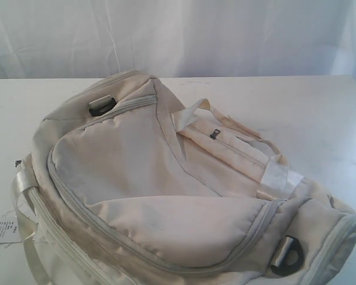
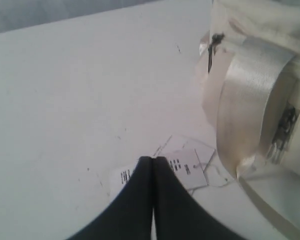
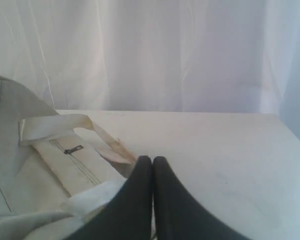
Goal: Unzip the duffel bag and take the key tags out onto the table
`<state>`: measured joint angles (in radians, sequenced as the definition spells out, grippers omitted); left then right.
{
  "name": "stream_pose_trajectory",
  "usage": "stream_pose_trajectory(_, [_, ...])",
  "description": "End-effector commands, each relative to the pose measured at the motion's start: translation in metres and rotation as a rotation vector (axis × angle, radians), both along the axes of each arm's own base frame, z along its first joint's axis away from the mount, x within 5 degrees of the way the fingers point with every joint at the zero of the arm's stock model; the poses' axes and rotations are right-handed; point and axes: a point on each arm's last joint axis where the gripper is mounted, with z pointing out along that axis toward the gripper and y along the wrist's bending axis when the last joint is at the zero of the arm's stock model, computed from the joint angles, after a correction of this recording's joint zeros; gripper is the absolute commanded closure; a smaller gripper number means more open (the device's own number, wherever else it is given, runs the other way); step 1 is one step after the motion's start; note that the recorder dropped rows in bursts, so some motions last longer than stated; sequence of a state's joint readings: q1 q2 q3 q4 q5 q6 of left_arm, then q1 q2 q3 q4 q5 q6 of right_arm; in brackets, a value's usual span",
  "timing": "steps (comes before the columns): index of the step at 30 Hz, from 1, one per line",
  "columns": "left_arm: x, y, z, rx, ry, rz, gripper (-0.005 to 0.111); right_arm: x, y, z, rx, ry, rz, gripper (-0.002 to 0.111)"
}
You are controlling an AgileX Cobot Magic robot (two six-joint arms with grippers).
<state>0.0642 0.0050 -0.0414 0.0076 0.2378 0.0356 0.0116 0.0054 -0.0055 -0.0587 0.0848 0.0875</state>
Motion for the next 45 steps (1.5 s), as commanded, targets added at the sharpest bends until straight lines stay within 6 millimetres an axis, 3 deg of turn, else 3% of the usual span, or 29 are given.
stream_pose_trajectory(1, [-0.003,-0.001,0.030,0.003,-0.098,-0.006,0.107,0.000,0.001,0.005,0.177,-0.070,0.019,0.108])
stream_pose_trajectory(6, [-0.005,0.000,0.048,0.008,-0.179,-0.004,0.107,-0.002,0.001,0.018,0.216,-0.211,0.039,0.108])
stream_pose_trajectory(11, [-0.005,0.000,0.049,0.009,-0.198,-0.002,0.107,-0.004,0.001,0.025,0.283,-0.287,0.059,0.108])
stream_pose_trajectory(21, [-0.005,0.000,0.049,0.009,-0.198,-0.002,0.107,-0.004,0.001,0.024,0.914,-0.252,0.150,0.108])
stream_pose_trajectory(25, [-0.004,0.000,0.052,0.131,-0.219,-0.026,0.107,-0.003,0.003,0.022,0.775,-0.229,0.142,0.108])
stream_pose_trajectory(29, [-0.004,0.000,0.059,0.157,-0.298,-0.020,0.107,-0.003,0.006,0.021,0.197,-0.246,0.100,0.108])
stream_pose_trajectory(33, [-0.006,0.001,0.080,-0.108,-0.532,0.026,0.107,-0.007,0.000,0.037,0.210,-0.149,0.016,0.108])
stream_pose_trajectory(37, [-0.012,0.001,0.097,-0.323,-0.561,0.034,0.107,-0.009,-0.008,0.067,0.160,-0.019,-0.077,0.108])
stream_pose_trajectory(41, [-0.018,-0.001,0.114,-0.300,-0.341,0.049,0.107,-0.005,-0.011,0.095,0.097,0.242,-0.127,0.108])
stream_pose_trajectory(45, [-0.014,-0.003,0.135,-0.132,-0.073,0.013,0.107,0.005,0.005,0.113,0.116,0.559,0.027,0.108])
